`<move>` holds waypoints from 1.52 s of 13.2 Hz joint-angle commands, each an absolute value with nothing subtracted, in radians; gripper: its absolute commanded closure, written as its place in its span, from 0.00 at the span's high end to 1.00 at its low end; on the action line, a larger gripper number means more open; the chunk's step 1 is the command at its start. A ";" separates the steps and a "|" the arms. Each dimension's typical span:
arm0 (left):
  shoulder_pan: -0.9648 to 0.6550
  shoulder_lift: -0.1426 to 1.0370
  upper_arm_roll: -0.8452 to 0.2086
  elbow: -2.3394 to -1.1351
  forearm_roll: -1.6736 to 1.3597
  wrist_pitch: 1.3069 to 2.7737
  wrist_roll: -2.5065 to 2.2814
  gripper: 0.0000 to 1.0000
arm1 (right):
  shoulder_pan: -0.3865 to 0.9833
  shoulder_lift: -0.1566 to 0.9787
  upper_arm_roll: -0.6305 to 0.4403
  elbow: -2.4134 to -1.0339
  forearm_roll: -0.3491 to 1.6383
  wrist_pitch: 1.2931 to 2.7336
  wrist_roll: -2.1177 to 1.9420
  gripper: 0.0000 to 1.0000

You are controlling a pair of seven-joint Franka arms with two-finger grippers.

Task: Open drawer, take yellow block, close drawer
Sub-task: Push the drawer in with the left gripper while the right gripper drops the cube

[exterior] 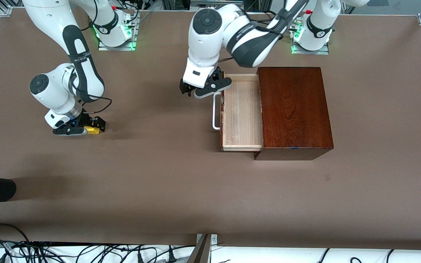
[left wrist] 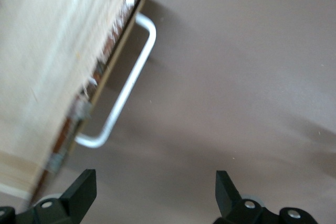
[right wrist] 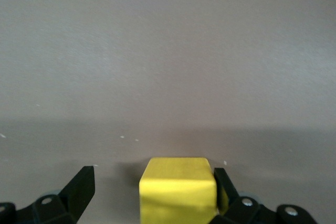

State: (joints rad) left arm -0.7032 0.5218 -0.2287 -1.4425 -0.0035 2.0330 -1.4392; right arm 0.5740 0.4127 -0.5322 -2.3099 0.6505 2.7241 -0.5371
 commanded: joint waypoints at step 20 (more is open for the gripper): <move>-0.706 0.684 -0.130 -1.358 -0.032 2.040 -1.646 0.00 | 0.557 0.388 -0.606 -1.804 0.319 2.066 -0.354 1.00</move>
